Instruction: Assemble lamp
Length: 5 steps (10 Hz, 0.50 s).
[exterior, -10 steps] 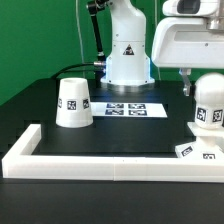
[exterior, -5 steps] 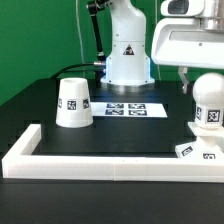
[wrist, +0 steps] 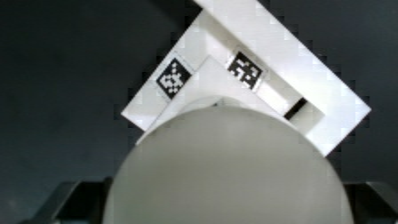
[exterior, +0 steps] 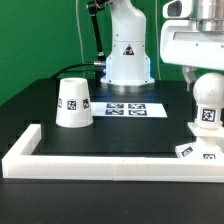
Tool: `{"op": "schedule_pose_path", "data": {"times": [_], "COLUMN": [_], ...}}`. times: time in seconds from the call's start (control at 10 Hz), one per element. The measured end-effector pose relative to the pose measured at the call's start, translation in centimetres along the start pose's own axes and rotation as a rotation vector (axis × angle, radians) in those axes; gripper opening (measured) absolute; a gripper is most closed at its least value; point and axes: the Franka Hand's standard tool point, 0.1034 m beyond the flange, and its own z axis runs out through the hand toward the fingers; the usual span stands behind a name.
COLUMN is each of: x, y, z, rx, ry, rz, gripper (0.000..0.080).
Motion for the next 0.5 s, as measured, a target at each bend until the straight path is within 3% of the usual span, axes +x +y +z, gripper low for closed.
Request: {"op": "schedule_pose_path", "data": {"times": [0.5], "x": [-0.27], "y": [-0.29], "z": [-0.03], "rx": [0.014], "ry": [-0.035], "rz": [0.387], "gripper": [0.0579]}}
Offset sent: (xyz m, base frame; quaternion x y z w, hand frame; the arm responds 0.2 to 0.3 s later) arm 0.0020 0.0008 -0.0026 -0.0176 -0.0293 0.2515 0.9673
